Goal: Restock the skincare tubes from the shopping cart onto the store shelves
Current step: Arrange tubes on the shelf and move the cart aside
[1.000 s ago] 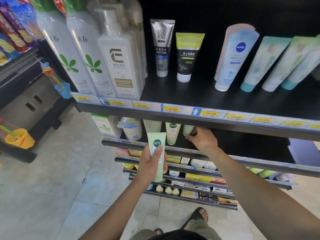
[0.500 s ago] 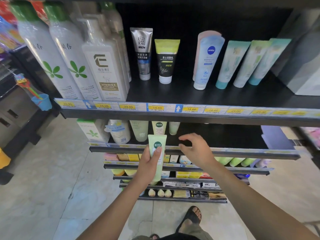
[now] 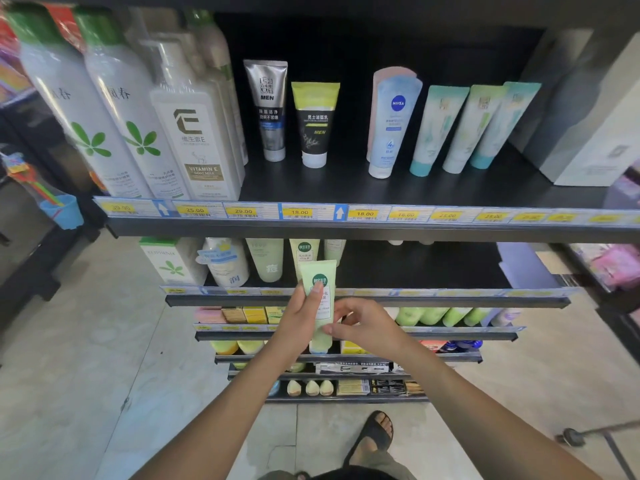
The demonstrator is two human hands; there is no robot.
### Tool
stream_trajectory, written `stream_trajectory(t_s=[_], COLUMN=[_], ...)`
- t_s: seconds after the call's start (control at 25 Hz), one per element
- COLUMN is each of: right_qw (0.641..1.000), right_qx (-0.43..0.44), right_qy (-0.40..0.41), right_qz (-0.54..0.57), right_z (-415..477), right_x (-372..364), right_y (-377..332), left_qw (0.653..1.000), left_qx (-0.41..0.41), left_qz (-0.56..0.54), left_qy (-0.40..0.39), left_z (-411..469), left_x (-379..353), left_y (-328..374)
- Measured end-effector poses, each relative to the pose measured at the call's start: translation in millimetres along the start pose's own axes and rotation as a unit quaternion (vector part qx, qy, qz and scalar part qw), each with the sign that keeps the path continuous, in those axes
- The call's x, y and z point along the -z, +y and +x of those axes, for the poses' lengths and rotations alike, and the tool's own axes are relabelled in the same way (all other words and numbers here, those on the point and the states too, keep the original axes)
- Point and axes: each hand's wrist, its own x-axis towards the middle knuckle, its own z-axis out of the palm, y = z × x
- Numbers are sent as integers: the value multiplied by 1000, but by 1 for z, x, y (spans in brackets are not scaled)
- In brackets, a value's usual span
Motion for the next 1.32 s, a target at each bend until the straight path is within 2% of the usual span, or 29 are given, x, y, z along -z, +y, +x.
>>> stream_trajectory(t_s=[0.28,0.36,0.44,0.48,0.52,0.6,0.68,0.76,1.04,1.32], right_qw=[999,999,998,998,998,996,992,988,977,972], right_qx=[-11,-5,5,11,19,34,42,39,38,14], right_qy=[-29,-23,-11,-2,11,50,92,127,164,141], right_qz=[-20,-32,-56,-63,-65,-69,-70,-74,-130,-187], right_z=[8,10,11,13,14,19,27,35,64,87], right_x=[-6,-7,-3,0,3,10,15,20,32,25], right_y=[0,-3,-5,-7,-7,-7,-6,-7,1,21], left_qw=[999,999,991,975,943,852,802,779,773,752], left_qx=[17,-10,-76,-113,-146,-168,-135,-100,-99,-107], left_qz=[27,46,108,182,287,478,567,608,618,642], left_qy=[-6,6,33,56,81,129,129,117,107,99], left_z=[-7,-8,-2,2,7,13,15,15,15,18], left_x=[6,11,24,32,41,56,62,62,62,69], left_y=[7,8,-3,-11,-22,-43,-55,-63,-68,-77])
